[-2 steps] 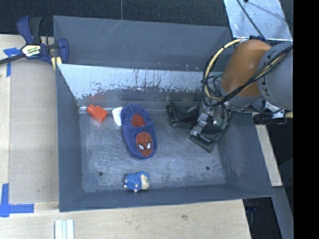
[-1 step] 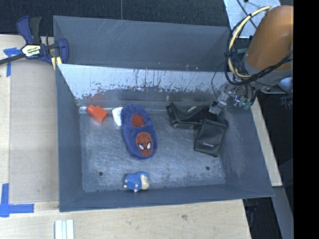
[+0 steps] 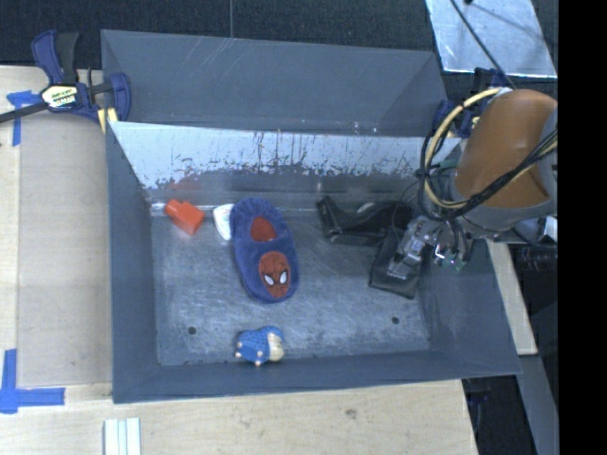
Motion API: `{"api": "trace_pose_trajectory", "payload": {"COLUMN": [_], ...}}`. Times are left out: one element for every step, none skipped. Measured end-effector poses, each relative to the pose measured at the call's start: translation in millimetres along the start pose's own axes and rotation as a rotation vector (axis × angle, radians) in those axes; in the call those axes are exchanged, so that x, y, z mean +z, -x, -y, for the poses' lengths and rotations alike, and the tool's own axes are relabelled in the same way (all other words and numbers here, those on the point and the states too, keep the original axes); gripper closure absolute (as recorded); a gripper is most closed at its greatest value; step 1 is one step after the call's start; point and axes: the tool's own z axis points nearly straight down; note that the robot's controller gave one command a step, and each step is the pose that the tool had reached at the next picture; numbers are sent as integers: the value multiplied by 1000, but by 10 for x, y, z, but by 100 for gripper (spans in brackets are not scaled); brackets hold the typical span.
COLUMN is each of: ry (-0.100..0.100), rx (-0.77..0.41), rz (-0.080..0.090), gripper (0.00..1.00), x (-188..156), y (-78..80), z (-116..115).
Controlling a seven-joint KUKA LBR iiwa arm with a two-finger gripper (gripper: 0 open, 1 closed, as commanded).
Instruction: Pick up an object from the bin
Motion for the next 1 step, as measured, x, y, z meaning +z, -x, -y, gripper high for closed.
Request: {"api": "trace_pose_trajectory", "payload": {"ry": [2], "rx": [-11], "rz": [4], "gripper": [100], "x": [-67], "y": [-552], "z": [123]}}
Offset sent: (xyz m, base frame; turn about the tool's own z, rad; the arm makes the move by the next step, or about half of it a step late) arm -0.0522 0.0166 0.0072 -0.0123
